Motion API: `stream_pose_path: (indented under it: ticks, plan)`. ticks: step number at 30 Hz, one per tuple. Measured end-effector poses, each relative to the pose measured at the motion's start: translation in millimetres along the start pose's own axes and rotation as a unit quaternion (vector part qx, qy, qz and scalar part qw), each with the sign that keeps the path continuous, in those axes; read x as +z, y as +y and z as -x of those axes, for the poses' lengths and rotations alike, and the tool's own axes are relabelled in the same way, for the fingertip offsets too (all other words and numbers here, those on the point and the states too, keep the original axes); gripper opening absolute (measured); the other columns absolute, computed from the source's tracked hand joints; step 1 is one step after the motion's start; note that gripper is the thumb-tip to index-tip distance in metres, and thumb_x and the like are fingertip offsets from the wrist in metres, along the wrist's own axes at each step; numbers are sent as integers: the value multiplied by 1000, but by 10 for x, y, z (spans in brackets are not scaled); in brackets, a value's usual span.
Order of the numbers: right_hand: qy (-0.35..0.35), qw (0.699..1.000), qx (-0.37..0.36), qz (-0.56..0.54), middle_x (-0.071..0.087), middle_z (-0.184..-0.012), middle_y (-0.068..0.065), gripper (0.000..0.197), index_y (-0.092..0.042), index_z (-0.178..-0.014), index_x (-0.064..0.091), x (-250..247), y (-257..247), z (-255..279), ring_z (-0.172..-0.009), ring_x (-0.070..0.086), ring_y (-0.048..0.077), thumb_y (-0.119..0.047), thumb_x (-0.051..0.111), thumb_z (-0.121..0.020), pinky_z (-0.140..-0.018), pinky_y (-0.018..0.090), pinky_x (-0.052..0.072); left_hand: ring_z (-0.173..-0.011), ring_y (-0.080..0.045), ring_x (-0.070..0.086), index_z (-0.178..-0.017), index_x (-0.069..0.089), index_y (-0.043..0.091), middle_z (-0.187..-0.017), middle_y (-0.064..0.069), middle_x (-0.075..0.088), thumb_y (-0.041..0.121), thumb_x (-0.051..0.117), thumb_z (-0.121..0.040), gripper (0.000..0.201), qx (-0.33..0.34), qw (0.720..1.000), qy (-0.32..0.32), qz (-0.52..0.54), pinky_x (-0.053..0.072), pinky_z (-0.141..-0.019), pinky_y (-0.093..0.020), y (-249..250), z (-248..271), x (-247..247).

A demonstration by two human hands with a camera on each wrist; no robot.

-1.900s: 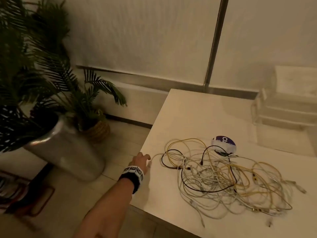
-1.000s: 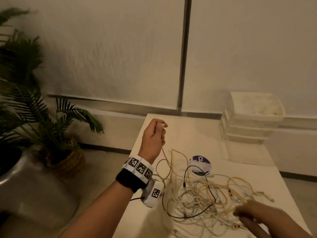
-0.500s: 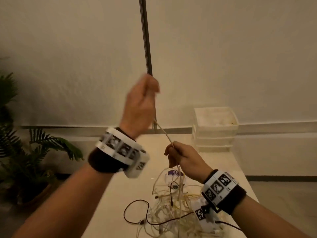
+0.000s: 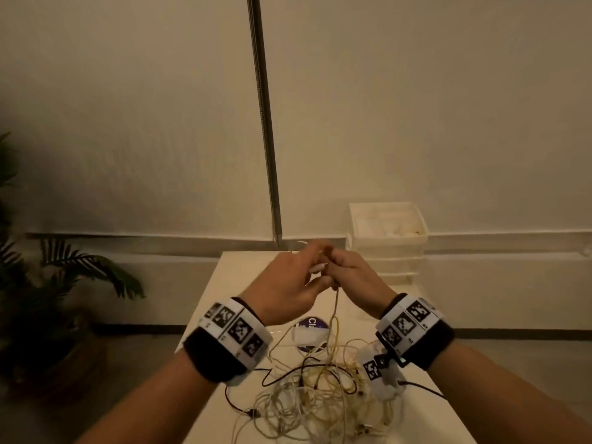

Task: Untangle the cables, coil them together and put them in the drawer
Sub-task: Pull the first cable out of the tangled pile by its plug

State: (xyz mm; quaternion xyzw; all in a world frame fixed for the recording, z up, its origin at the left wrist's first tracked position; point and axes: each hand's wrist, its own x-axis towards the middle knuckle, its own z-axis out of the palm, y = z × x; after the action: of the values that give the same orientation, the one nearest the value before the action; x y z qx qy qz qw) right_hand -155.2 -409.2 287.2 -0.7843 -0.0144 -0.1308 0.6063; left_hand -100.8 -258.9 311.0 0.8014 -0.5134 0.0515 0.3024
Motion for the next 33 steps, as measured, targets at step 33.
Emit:
stream_pose_path:
  ticks: [33]
  plan:
    - [10, 993, -21, -116, 47, -64, 9, 26, -1, -91, 61, -103, -48, -26, -57, 41, 15, -10, 39, -101, -56, 27, 35, -68, -27, 63, -99, 58, 16, -76, -6, 68, 29, 50, -98, 15, -12, 992, 54, -112, 53, -62, -43, -51, -301, -101]
